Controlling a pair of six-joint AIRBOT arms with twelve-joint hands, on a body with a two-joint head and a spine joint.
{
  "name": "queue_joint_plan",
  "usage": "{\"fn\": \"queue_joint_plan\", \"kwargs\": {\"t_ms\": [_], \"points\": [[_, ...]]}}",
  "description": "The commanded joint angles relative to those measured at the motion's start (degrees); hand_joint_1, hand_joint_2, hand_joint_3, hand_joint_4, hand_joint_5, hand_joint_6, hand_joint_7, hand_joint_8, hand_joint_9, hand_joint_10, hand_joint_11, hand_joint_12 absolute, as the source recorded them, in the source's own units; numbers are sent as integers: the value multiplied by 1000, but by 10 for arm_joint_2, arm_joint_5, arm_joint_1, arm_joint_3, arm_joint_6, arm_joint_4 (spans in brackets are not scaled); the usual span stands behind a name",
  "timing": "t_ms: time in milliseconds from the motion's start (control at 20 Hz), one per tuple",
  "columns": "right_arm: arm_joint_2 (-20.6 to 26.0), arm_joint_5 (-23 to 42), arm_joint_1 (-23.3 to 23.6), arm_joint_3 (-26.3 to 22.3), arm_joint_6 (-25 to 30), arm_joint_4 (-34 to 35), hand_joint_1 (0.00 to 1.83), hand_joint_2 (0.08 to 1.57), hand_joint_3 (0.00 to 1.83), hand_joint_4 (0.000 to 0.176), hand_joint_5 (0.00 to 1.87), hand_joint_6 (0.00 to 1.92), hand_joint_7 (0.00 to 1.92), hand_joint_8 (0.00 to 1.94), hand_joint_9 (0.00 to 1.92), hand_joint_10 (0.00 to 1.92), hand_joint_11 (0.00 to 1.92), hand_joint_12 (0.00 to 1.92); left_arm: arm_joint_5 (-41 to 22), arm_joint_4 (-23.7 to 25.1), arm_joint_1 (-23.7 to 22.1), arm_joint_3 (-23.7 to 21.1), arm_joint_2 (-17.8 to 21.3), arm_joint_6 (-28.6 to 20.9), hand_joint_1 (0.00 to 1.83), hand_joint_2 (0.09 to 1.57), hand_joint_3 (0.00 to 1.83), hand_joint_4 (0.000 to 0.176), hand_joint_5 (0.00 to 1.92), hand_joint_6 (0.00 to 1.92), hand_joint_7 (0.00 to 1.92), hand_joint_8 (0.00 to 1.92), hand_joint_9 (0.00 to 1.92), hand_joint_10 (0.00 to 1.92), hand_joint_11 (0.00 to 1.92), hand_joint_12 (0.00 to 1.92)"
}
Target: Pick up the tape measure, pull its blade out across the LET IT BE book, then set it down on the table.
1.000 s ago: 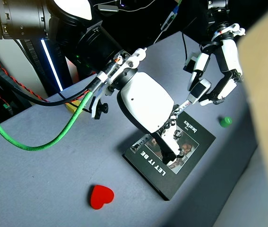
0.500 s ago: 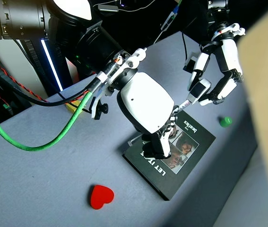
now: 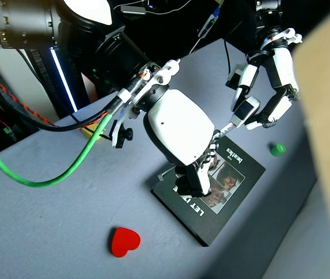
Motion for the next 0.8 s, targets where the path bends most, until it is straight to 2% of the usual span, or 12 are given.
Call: {"fn": "queue_joint_plan", "kwargs": {"t_ms": [0, 50, 100, 200, 250, 350, 500, 700, 750], "points": [[7, -8, 5, -3, -3, -51, 1184, 1175, 0, 9, 837, 1146, 906, 1182, 820, 888, 582, 1356, -66, -16, -6, 3, 1, -5, 1502, 1031, 0, 0, 996, 752, 1313, 295, 1152, 699, 935, 1371], [12, -6, 5, -5, -4, -51, 1185, 1175, 0, 7, 834, 1148, 910, 1179, 821, 888, 583, 1356, -66, -16, -6, 3, 1, -6, 1420, 1032, 0, 0, 998, 806, 1320, 328, 1132, 827, 981, 1006], [18, -4, 4, -7, -5, -51, 1184, 1175, 0, 10, 838, 1146, 905, 1183, 820, 892, 573, 1354, -66, -16, -6, 3, 1, -6, 1402, 1037, 1, 0, 985, 840, 1295, 388, 1115, 877, 1032, 837], [33, 4, 2, -11, -8, -53, 1183, 1177, 0, 9, 831, 1156, 902, 1188, 831, 902, 606, 1348, -66, -16, -7, 3, 1, -6, 1397, 1041, 0, 0, 979, 858, 1279, 421, 1105, 900, 1058, 769], [37, 6, 1, -12, -9, -53, 1183, 1178, 0, 7, 827, 1160, 905, 1186, 832, 903, 593, 1338, -66, -17, -7, 3, 1, -6, 1481, 1033, 0, 0, 993, 775, 1313, 306, 1144, 743, 958, 1253], [46, 11, 0, -13, -11, -53, 1181, 1180, 0, 12, 829, 1164, 894, 1195, 802, 911, 566, 1351, -66, -17, -7, 3, 1, -6, 1501, 1032, 0, 0, 994, 756, 1320, 276, 1152, 708, 931, 1374], [58, 17, 1, -13, -12, -54, 1184, 1181, 0, 0, 818, 1159, 901, 1204, 801, 918, 578, 1360, -67, -17, -8, 3, 1, -6, 1502, 1031, 0, 0, 1001, 758, 1312, 277, 1161, 698, 928, 1377], [72, 24, -1, -13, -15, -54, 1185, 1181, 0, 0, 814, 1156, 904, 1209, 802, 920, 583, 1361, -69, -17, -6, 3, 1, -6, 1502, 1030, 0, 0, 1002, 758, 1309, 279, 1165, 693, 928, 1376], [75, 27, -2, -13, -16, -54, 1185, 1182, 0, 0, 815, 1157, 903, 1208, 802, 920, 586, 1362, -69, -17, -6, 4, 1, -6, 1420, 1030, 0, 0, 1007, 804, 1320, 301, 1147, 819, 970, 1013]]}}
